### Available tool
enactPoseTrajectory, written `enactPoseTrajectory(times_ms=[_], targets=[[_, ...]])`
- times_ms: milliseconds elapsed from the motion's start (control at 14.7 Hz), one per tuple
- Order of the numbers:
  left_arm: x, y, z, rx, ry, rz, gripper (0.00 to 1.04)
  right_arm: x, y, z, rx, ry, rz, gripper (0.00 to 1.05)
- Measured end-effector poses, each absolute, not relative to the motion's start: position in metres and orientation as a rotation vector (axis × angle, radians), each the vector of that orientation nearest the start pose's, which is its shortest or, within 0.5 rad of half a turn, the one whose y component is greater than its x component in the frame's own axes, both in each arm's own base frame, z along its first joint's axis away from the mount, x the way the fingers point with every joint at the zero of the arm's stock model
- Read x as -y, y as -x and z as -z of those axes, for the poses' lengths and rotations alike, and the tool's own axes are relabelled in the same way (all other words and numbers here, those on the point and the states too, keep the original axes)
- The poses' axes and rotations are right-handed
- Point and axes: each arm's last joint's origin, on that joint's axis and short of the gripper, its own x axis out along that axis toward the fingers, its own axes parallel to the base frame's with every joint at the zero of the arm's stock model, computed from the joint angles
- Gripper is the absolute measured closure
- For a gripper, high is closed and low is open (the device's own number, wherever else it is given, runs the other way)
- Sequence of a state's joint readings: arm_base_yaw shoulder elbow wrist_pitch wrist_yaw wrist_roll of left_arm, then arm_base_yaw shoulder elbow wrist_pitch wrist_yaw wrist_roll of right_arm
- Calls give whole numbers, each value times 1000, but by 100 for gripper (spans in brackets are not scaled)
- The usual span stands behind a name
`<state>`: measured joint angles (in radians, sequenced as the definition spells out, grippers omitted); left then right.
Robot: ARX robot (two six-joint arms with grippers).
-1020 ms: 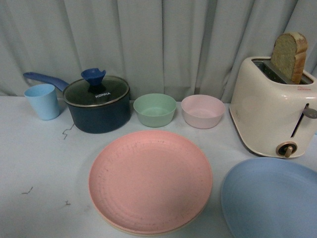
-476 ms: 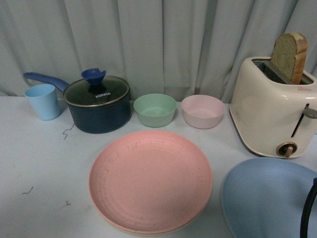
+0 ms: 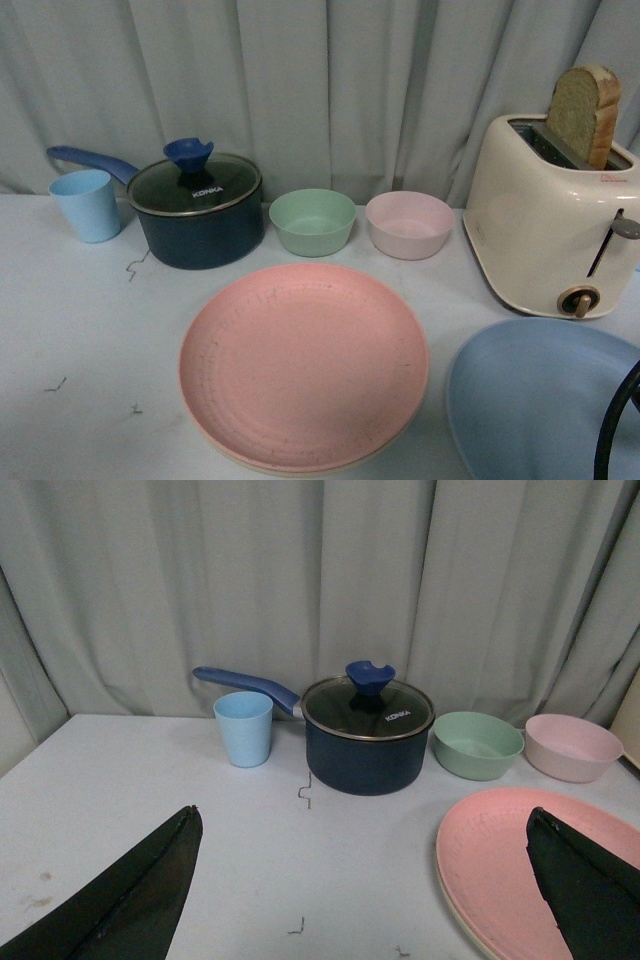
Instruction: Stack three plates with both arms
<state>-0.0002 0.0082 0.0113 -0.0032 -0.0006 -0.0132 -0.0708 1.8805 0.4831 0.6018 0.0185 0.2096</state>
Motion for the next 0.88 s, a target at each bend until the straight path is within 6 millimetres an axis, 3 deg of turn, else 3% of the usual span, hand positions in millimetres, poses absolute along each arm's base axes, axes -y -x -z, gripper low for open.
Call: enactPoseTrajectory(times_ms=[544, 884], targets=[[0, -98, -166, -1, 13, 0, 7, 25, -269, -45, -791, -211, 218, 9], [0, -98, -166, -1, 13, 0, 7, 27, -269, -45, -789, -214, 221, 63]])
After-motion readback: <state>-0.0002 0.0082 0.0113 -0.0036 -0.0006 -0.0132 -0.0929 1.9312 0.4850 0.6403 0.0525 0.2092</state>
